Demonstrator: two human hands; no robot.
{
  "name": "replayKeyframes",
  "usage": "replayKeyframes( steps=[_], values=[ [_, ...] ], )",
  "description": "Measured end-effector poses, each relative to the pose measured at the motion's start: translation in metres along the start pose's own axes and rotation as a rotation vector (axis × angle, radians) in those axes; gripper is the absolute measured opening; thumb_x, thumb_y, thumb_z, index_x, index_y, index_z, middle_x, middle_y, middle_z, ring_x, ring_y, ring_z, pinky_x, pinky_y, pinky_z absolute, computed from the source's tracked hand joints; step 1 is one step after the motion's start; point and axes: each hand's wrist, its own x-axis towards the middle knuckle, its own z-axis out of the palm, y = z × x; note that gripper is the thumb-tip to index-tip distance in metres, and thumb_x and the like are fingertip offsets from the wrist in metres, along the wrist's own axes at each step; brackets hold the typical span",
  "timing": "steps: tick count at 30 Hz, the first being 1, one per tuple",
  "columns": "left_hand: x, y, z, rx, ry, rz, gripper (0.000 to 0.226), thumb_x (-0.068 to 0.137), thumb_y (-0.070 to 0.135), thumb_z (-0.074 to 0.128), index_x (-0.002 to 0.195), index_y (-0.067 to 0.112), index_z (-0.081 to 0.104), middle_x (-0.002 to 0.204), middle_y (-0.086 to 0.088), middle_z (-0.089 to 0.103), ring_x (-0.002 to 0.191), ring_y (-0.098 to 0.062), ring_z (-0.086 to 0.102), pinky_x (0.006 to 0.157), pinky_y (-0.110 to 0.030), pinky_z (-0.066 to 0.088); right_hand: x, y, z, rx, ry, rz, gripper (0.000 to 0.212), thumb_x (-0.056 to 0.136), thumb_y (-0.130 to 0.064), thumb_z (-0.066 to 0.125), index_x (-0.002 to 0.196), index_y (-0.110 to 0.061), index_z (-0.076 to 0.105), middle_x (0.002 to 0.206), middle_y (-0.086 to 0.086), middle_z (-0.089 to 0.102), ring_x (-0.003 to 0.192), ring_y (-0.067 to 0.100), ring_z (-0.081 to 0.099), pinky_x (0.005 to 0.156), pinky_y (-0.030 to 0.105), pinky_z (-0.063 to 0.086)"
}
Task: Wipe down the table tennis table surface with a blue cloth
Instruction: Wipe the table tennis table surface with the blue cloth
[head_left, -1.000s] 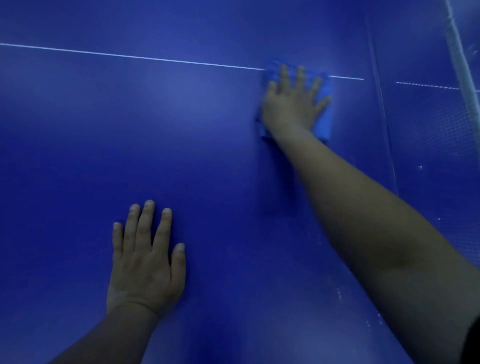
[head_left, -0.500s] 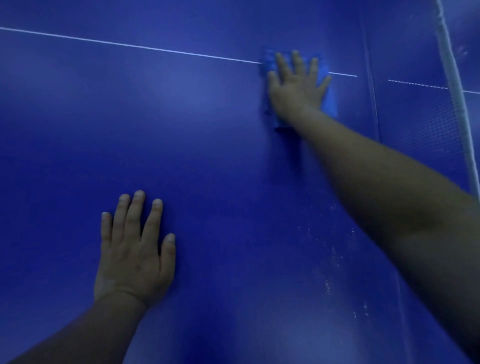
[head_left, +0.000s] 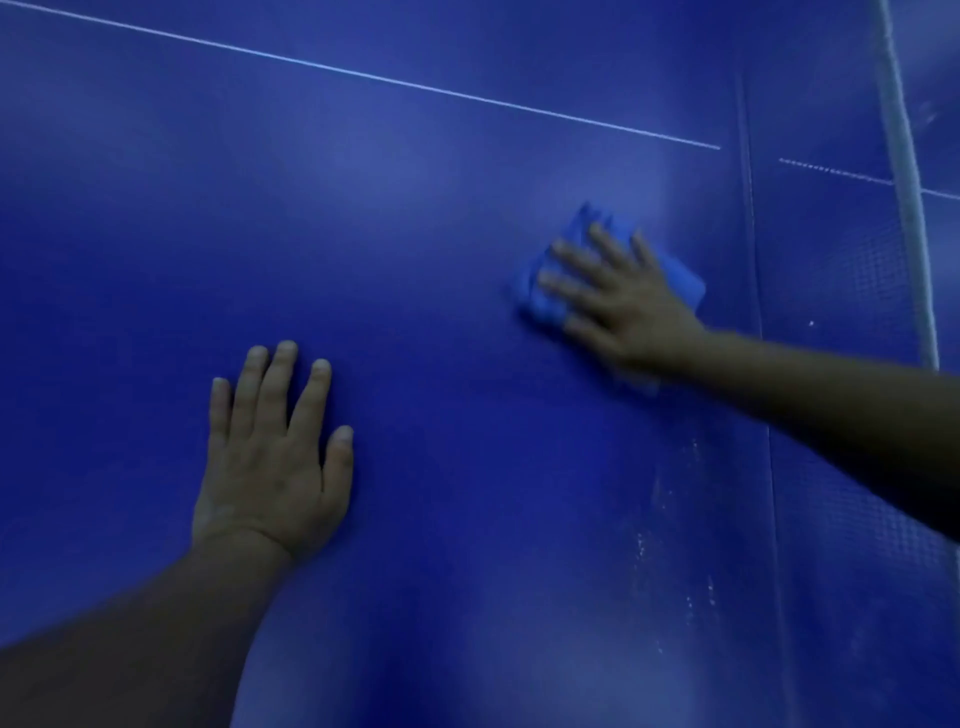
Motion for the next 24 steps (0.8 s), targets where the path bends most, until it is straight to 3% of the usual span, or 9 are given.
replayKeyframes(
  steps=[3,5,8,11,13,14,16,20,24],
  values=[
    [0.0,0.002,0.0,-0.01,0.007,-0.002,0.068,0.097,0.046,0.027,0.153,0.007,0.035,0.163,-0.015,0.021,0.153,-0.031,0.008,0.124,-0.043,-0.008,0.042,0.019,-0.005,0.064,0.055,0.325,0.058,0.099,-0.058,0.026,0.152,-0.036,0.037,0.161,0.0,0.033,0.15,0.037,0.022,0.115,0.067,0.015],
    [-0.001,0.002,0.001,-0.016,0.015,-0.006,0.068,0.097,0.046,0.027,0.153,0.008,0.035,0.163,-0.015,0.021,0.153,-0.031,0.008,0.124,-0.045,-0.006,0.042,-0.002,-0.003,0.063,0.082,0.332,0.059,0.098,-0.056,0.029,0.151,-0.034,0.04,0.161,0.001,0.034,0.15,0.038,0.022,0.115,0.068,0.014],
    [-0.002,0.002,0.001,-0.022,0.018,-0.005,0.068,0.097,0.046,0.027,0.153,0.008,0.036,0.163,-0.016,0.022,0.153,-0.032,0.009,0.124,-0.045,-0.005,-0.018,-0.072,0.004,0.059,0.099,-0.025,0.053,0.1,-0.052,0.04,0.148,-0.032,0.046,0.158,0.006,0.038,0.148,0.045,0.025,0.113,0.071,0.016],
    [-0.001,0.002,0.001,-0.045,0.018,-0.005,0.068,0.097,0.046,0.026,0.153,0.008,0.036,0.163,-0.015,0.022,0.153,-0.032,0.009,0.123,-0.041,-0.009,-0.107,-0.136,-0.001,0.093,-0.068,-0.538,0.049,0.101,-0.051,0.045,0.148,-0.038,0.045,0.162,-0.001,0.032,0.152,0.039,0.017,0.116,0.07,0.012],
    [-0.002,0.001,0.001,-0.048,0.027,-0.004,0.068,0.097,0.047,0.025,0.153,0.008,0.036,0.163,-0.015,0.022,0.153,-0.031,0.008,0.123,-0.04,-0.011,-0.118,-0.126,-0.006,0.099,-0.149,-0.757,0.048,0.102,-0.051,0.044,0.148,-0.039,0.046,0.162,-0.004,0.031,0.153,0.035,0.015,0.116,0.068,0.014],
    [-0.002,0.001,0.001,-0.046,0.035,-0.003,0.068,0.097,0.047,0.025,0.153,0.008,0.036,0.163,-0.015,0.022,0.153,-0.031,0.009,0.123,-0.039,-0.011,-0.105,-0.109,-0.007,0.072,-0.158,-0.778,0.047,0.103,-0.051,0.041,0.148,-0.038,0.046,0.161,-0.003,0.032,0.153,0.035,0.016,0.116,0.068,0.013],
    [-0.003,0.0,0.001,-0.047,0.039,-0.004,0.069,0.097,0.047,0.024,0.153,0.008,0.035,0.163,-0.015,0.022,0.153,-0.031,0.008,0.123,-0.04,-0.011,-0.057,-0.072,-0.001,-0.007,-0.101,-0.621,0.049,0.104,-0.052,0.034,0.148,-0.035,0.047,0.159,0.002,0.037,0.15,0.04,0.022,0.115,0.069,0.015],
    [-0.003,0.0,0.002,-0.051,0.042,-0.006,0.069,0.097,0.047,0.023,0.154,0.01,0.033,0.164,-0.014,0.02,0.154,-0.029,0.007,0.125,-0.045,-0.006,0.026,-0.023,-0.006,-0.002,0.023,-0.026,0.057,0.104,-0.057,0.022,0.15,-0.032,0.042,0.159,0.004,0.038,0.148,0.041,0.027,0.113,0.069,0.02],
    [-0.001,-0.002,0.001,-0.047,0.031,-0.002,0.07,0.096,0.048,0.022,0.155,0.01,0.033,0.164,-0.014,0.02,0.154,-0.03,0.007,0.125,-0.047,-0.004,-0.038,-0.064,-0.003,0.018,0.065,-0.04,0.054,0.104,-0.055,0.027,0.15,-0.033,0.041,0.16,0.006,0.036,0.148,0.044,0.023,0.112,0.07,0.018]
  ],
)
